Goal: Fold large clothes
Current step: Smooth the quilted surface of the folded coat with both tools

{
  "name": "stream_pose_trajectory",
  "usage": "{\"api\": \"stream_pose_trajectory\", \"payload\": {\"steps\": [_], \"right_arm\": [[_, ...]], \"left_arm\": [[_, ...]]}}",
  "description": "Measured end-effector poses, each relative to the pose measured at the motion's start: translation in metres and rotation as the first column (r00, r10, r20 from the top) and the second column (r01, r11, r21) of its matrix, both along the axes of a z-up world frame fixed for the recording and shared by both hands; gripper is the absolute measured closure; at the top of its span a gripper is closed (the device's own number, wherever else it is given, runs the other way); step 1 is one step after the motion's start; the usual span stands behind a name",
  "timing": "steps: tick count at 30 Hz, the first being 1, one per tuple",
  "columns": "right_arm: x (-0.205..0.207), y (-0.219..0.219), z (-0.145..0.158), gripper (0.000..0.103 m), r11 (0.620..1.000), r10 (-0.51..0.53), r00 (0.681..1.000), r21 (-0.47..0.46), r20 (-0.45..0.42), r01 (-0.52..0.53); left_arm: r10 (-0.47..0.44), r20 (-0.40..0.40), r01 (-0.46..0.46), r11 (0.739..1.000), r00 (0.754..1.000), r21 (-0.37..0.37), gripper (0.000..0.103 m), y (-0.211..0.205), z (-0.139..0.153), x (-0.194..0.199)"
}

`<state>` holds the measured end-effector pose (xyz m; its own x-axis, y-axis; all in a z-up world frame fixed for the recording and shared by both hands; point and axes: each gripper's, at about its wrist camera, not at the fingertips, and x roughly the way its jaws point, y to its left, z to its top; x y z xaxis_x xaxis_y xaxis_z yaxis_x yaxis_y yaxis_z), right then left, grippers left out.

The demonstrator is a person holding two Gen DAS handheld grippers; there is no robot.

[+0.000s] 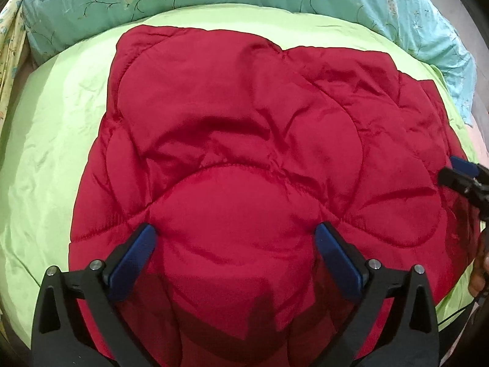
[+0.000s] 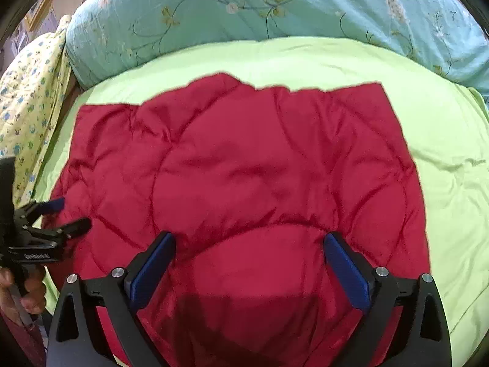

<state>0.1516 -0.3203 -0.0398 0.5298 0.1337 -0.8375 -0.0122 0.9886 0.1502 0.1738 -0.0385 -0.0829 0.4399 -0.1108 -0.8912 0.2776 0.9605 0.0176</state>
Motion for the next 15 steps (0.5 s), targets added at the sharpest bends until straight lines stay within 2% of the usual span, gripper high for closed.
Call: {"api": "stream_pose_trajectory", "payload": {"steps": [5, 15], "right_arm": [[0.016, -0.005, -0.016, 0.003, 1.000, 0.020, 0.998, 0.006, -0.054, -0.019], [0.035, -0.006, -0.029, 0.001, 1.000, 0.016, 0.998, 0.018, -0.057, -0.015]], "left_arm": [[-0.003, 0.002, 0.003, 1.000, 1.000, 0.004, 0.000, -0.002, 0.000, 0.002], [0.000, 0.002, 0.000, 1.000, 1.000, 0.011, 0.000, -0.002, 0.006, 0.001]]}}
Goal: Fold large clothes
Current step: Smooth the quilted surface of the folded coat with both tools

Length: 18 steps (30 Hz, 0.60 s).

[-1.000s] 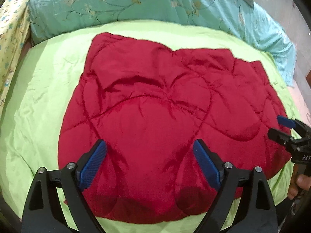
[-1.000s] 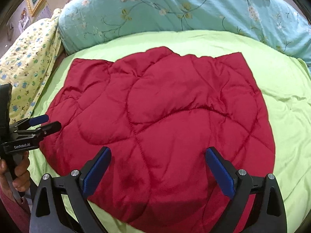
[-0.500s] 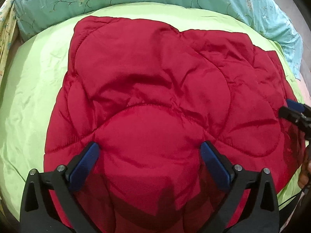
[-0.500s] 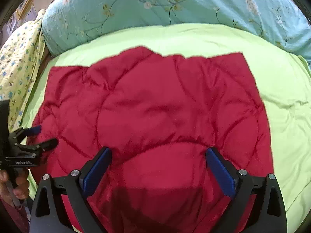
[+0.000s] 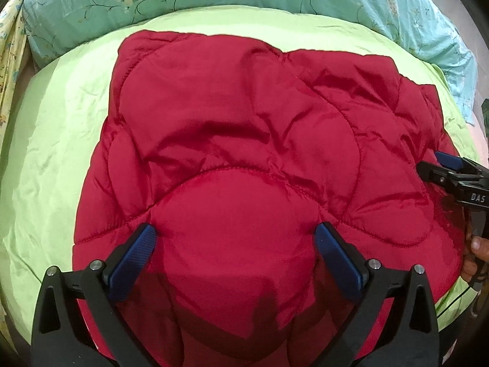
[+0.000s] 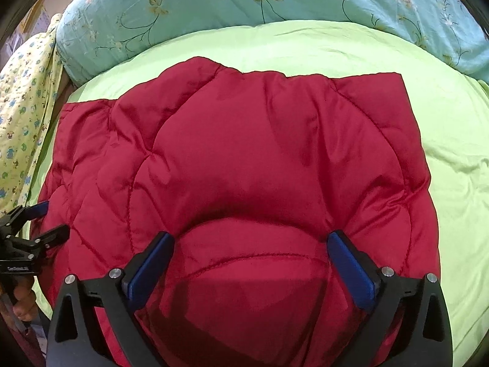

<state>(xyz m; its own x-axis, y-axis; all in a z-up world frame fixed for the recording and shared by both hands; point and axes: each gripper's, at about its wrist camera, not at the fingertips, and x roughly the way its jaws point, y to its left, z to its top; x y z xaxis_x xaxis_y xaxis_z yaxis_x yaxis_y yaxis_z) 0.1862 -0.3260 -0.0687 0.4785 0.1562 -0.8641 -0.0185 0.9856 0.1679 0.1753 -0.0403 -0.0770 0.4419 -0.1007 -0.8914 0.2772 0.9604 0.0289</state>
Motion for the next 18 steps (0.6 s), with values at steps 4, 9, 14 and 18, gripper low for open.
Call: {"api": "stream_pose_trajectory", "payload": {"steps": [4, 9, 14, 18], "right_arm": [[0.003, -0.001, 0.000, 0.000, 1.000, 0.002, 1.000, 0.002, 0.004, -0.002], [-0.001, -0.003, 0.003, 0.001, 1.000, -0.004, 1.000, 0.012, 0.009, 0.003], [-0.030, -0.006, 0.035, 0.004, 0.999, -0.013, 0.998, 0.043, 0.068, 0.010], [-0.057, -0.002, 0.055, 0.004, 0.999, 0.010, 0.995, 0.038, 0.095, -0.013]], "left_arm": [[0.002, 0.007, -0.002, 1.000, 1.000, -0.012, 0.000, 0.002, 0.009, -0.006], [-0.002, 0.001, 0.002, 1.000, 1.000, 0.009, 0.000, 0.001, 0.000, -0.005], [0.002, 0.002, -0.002, 1.000, 1.000, 0.001, 0.000, 0.004, 0.003, -0.005], [-0.006, 0.007, 0.006, 1.000, 1.000, -0.020, 0.000, 0.006, 0.012, -0.018]]}}
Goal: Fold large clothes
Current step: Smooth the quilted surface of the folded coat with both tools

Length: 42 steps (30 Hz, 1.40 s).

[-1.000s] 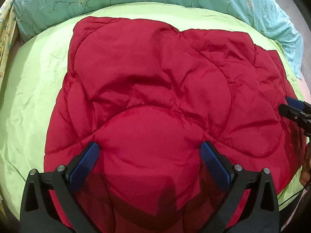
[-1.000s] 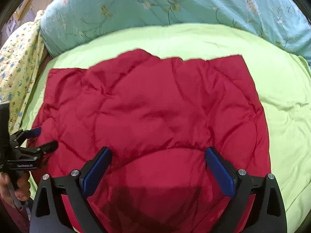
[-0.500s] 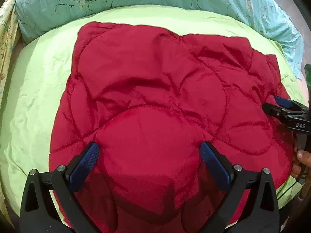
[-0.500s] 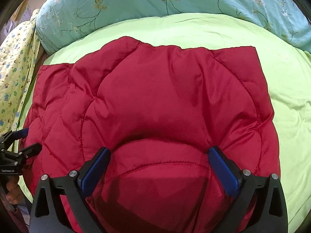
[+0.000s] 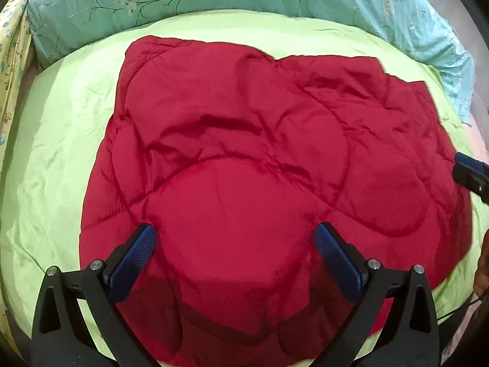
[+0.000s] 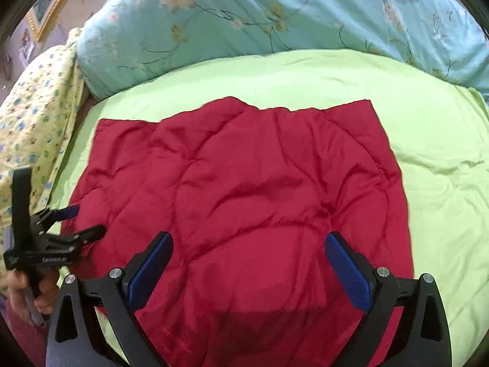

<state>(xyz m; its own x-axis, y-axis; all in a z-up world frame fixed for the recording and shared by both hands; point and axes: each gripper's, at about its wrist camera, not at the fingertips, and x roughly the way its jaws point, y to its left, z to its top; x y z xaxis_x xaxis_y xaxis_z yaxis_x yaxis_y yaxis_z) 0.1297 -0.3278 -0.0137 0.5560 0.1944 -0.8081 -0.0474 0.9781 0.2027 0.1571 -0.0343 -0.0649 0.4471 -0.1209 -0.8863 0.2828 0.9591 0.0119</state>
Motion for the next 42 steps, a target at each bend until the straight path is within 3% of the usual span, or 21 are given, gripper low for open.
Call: {"api": "stream_pose_trajectory", "payload": {"steps": [5, 10, 13, 18, 22, 29, 37, 42], "right_arm": [[-0.026, 0.014, 0.000, 0.003, 0.999, 0.039, 0.999, -0.013, -0.009, -0.039], [-0.026, 0.021, -0.036, 0.002, 0.996, 0.041, 0.995, -0.074, -0.096, -0.048], [-0.026, 0.023, -0.050, 0.000, 0.994, 0.043, 0.996, -0.097, -0.085, -0.051], [-0.027, 0.026, -0.040, 0.002, 0.994, 0.014, 0.997, -0.111, -0.080, -0.023], [-0.033, 0.032, -0.025, 0.003, 0.995, 0.005, 1.000, -0.100, -0.023, -0.008], [-0.016, 0.032, -0.049, 0.000, 0.989, -0.042, 0.998, -0.141, -0.054, 0.034], [-0.017, 0.032, -0.053, 0.000, 0.990, -0.045, 0.998, -0.136, -0.037, 0.039], [-0.030, 0.027, -0.034, 0.004, 0.993, -0.047, 0.999, -0.109, -0.014, 0.045]], "left_arm": [[-0.019, -0.004, 0.019, 0.998, 1.000, -0.057, 0.000, 0.008, 0.006, -0.029], [-0.020, -0.017, 0.020, 1.000, 1.000, -0.023, 0.000, 0.006, -0.014, -0.038], [-0.023, 0.000, 0.023, 1.000, 1.000, -0.009, 0.000, 0.002, -0.017, -0.039], [-0.024, 0.001, 0.024, 0.999, 1.000, -0.022, 0.000, 0.001, -0.023, -0.038], [-0.022, 0.008, 0.022, 0.999, 1.000, -0.024, 0.000, 0.000, -0.025, -0.036], [0.028, 0.037, -0.026, 0.998, 0.999, -0.055, 0.000, 0.011, -0.007, -0.040], [0.031, 0.024, -0.031, 0.999, 0.999, -0.018, 0.000, 0.009, -0.026, -0.031], [0.032, 0.016, -0.031, 0.999, 0.999, -0.024, 0.000, 0.011, -0.026, -0.029]]}}
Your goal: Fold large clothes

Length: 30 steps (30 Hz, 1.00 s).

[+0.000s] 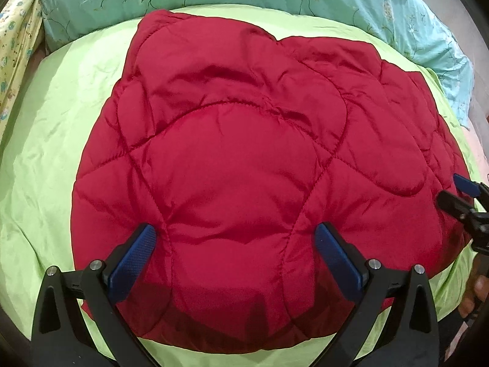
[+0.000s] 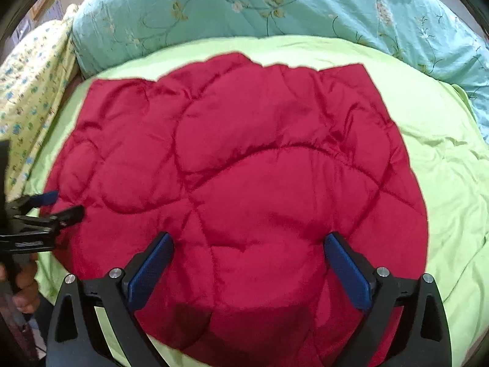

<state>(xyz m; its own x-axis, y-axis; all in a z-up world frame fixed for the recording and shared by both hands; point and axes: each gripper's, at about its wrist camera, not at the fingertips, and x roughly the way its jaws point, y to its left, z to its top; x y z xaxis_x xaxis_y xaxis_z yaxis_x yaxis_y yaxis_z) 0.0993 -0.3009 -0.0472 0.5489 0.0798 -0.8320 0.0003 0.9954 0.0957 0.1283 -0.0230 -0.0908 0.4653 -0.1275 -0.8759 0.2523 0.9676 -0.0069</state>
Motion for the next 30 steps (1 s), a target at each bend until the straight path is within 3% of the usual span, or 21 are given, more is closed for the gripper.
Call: {"api": "stream_pose_trajectory", "payload": {"steps": [5, 13, 19, 22, 30], "right_arm": [[0.007, -0.006, -0.015, 0.001, 1.000, 0.002, 0.999, -0.005, -0.037, -0.002], [0.011, -0.005, -0.028, 0.000, 1.000, 0.003, 1.000, -0.016, -0.020, -0.003], [0.005, -0.005, -0.011, 0.002, 1.000, 0.017, 1.000, 0.001, -0.011, -0.017], [-0.009, -0.001, 0.005, 0.002, 0.997, 0.070, 0.997, 0.035, 0.015, -0.071], [-0.056, 0.024, 0.031, 0.000, 0.975, 0.222, 0.974, -0.026, 0.039, -0.221]], "left_arm": [[-0.003, 0.004, 0.003, 1.000, 1.000, 0.008, 0.000, -0.001, 0.000, 0.000], [0.000, 0.001, 0.000, 1.000, 1.000, 0.000, 0.000, 0.000, -0.003, 0.002], [-0.016, 0.002, 0.016, 1.000, 1.000, 0.008, 0.000, 0.000, 0.005, -0.001], [-0.026, 0.011, 0.026, 0.999, 1.000, 0.019, 0.000, 0.001, 0.011, -0.009], [-0.063, 0.080, 0.059, 0.997, 0.995, 0.057, 0.000, 0.004, 0.025, -0.058]]}}
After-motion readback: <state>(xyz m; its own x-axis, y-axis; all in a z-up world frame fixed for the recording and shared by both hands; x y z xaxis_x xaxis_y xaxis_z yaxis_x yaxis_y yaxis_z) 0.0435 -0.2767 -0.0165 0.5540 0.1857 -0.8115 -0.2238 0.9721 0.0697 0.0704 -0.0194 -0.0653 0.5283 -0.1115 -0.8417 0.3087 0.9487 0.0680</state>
